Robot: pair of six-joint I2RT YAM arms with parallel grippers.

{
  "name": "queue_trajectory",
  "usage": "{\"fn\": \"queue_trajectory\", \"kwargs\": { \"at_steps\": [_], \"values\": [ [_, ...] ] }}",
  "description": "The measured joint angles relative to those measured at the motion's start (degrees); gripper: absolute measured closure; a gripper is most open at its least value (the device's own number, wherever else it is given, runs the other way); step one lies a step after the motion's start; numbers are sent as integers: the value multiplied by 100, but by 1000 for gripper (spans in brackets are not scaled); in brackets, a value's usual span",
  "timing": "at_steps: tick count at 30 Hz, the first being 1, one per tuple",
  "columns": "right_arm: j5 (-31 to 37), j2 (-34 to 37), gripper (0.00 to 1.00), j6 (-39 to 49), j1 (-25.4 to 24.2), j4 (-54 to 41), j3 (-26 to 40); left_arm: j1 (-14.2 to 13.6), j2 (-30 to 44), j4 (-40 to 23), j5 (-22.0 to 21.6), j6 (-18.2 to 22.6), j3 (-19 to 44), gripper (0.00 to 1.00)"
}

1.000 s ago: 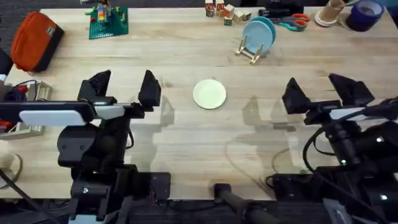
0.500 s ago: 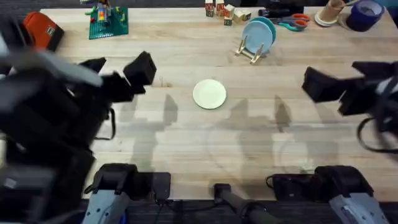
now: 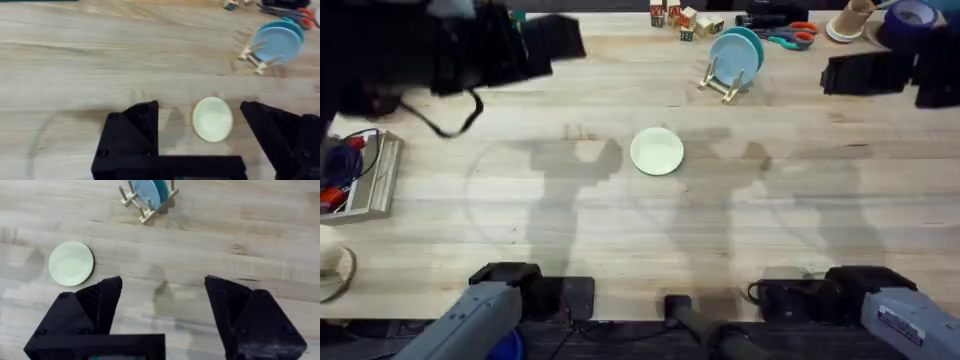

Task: Pick up the plates from the table one by one and place each into a slot on the dish rack.

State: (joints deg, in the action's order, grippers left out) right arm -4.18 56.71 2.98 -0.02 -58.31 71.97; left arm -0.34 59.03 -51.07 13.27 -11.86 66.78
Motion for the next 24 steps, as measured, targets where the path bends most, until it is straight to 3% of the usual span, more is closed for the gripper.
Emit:
{"fn": "queue_trajectory", "kwargs": {
  "at_steps": [5,18,24],
  "values": [
    [-14,307,7,0,1,-39,137,0,539,-35,660,-19,438,8],
    [-14,367,9,0,1,-50,137,0,1156,-620,2189,-41,453,8],
    [-14,367,7,0,1,-46,137,-7,1485,-791,2576,-57,453,8]
  ]
}}
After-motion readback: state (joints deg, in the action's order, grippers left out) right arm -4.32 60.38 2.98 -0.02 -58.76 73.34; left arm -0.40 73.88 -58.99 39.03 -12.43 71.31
